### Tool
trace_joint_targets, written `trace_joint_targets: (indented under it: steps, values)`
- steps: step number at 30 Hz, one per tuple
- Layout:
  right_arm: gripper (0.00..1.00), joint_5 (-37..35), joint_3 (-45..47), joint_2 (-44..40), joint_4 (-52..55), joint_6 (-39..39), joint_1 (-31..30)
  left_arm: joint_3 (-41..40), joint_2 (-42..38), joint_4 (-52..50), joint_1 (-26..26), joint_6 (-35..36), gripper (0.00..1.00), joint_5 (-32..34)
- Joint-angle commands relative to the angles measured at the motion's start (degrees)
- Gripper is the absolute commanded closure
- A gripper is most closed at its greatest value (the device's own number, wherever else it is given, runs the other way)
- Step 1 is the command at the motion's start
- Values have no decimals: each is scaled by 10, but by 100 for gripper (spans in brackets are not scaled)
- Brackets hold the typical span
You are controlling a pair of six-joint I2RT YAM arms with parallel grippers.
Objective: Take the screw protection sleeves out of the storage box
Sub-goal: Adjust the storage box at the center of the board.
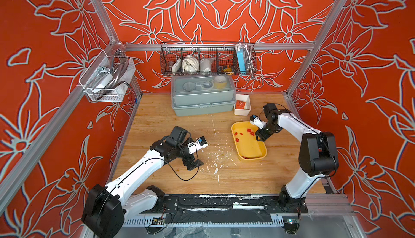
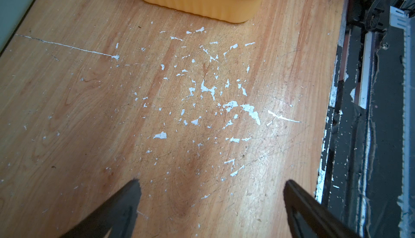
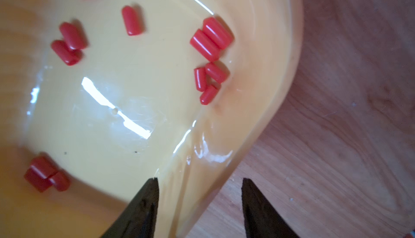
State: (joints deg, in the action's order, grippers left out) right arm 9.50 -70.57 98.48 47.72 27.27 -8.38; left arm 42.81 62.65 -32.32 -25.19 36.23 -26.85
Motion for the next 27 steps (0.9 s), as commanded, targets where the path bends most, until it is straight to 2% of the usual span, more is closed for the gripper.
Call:
trace_joint_targets:
  steps: [1, 12, 16, 20, 22, 24, 27]
  values:
    - [40, 63, 8, -29, 31, -20, -4, -6, -4, 1, -3, 6, 2, -7]
    - [41, 164, 63, -61, 41, -52, -6, 4, 12, -1, -3, 4, 2, -9]
    - [38, 146, 60, -77, 40, -40, -7, 24, 31, -12, -4, -1, 2, -21]
    - [33, 49, 69, -130, 7, -4, -6, 59, 58, -42, -4, 27, 2, -33]
    - [33, 25, 74, -153, -1, 16, -6, 81, 72, -57, -4, 44, 2, -31]
    - [33, 44, 85, -184, 2, 51, -7, 101, 89, -71, -5, 52, 2, -29]
    - [29, 136, 125, -245, 22, 143, -17, 111, 101, -72, -5, 42, 2, -40]
